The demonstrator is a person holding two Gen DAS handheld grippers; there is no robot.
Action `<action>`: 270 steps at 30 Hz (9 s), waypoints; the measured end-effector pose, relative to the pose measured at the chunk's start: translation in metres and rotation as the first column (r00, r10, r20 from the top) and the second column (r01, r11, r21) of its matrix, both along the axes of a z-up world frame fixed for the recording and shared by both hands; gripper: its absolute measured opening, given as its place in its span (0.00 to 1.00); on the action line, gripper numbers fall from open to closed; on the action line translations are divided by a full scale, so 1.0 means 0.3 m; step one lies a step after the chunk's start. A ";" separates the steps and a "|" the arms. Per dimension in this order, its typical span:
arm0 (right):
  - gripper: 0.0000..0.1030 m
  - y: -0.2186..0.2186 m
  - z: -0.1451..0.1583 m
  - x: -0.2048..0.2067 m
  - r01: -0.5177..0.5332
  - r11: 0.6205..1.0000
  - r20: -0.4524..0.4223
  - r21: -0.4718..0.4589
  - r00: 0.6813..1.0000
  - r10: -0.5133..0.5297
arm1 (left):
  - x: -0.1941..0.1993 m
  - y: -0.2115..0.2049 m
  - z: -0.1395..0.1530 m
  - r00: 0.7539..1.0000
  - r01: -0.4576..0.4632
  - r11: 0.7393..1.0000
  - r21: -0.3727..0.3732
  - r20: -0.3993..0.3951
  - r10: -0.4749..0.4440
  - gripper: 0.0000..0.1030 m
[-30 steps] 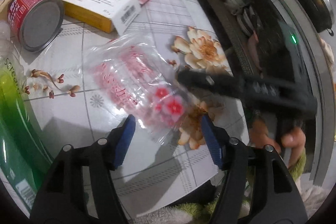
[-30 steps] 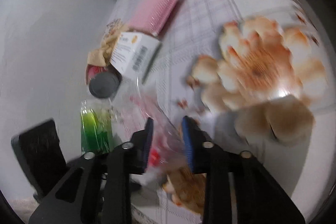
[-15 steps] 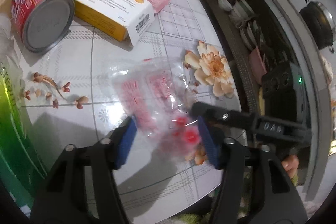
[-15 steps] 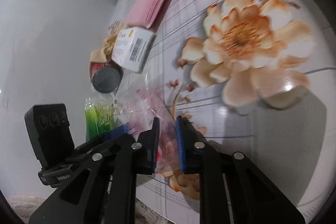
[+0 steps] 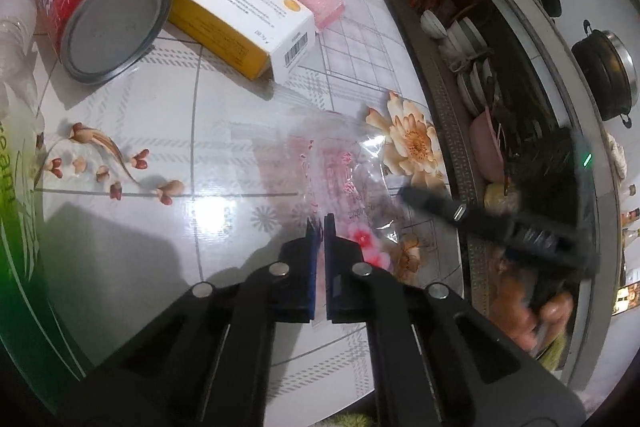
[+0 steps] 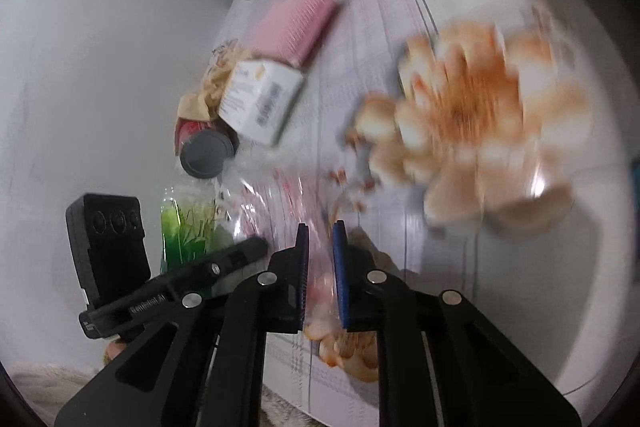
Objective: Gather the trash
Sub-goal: 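Grasp the clear bag of pink items with the left tool, then grasp the pink sponge with the right tool while the left tool holds the clear bag, then carry the sponge and clear bag to the blue wastebasket and release both, then return both tools to the table toward the green bottle, then grasp the green plastic bottle with the right tool while the left tool grasps the tan paper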
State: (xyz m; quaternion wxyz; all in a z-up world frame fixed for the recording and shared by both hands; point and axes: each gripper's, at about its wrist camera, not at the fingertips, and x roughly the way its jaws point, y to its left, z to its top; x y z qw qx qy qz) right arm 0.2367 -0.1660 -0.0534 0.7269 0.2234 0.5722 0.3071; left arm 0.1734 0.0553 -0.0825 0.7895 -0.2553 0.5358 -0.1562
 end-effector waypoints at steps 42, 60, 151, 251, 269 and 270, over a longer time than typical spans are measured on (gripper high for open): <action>0.60 -0.057 0.001 0.096 0.087 0.928 0.078 -0.362 0.995 -0.063 | -0.014 0.064 -0.009 1.000 -0.022 1.000 -0.002 -0.013 0.022 0.01; 0.81 0.045 0.007 0.057 0.070 0.853 0.161 -0.518 0.987 0.016 | -0.025 0.051 -0.016 0.999 -0.028 0.999 0.020 -0.025 0.028 0.01; 0.75 -0.339 0.171 -0.195 0.413 0.875 0.273 -0.254 0.898 -0.345 | -0.010 -0.264 0.331 0.919 0.130 0.966 0.226 0.339 -0.203 0.00; 0.86 0.581 0.030 -0.093 -0.240 0.954 0.005 0.180 0.970 0.243 | -0.388 0.410 0.244 0.961 -0.254 0.898 0.360 0.195 0.194 0.81; 0.61 0.845 -0.056 -0.099 -0.410 0.911 -0.068 0.052 0.908 0.413 | -0.459 0.509 0.209 0.949 -0.288 0.942 0.173 0.187 0.256 0.81; 0.61 0.838 -0.051 -0.098 -0.415 0.909 -0.064 0.045 0.907 0.417 | -0.456 0.515 0.209 0.947 -0.293 0.941 0.169 0.188 0.261 0.81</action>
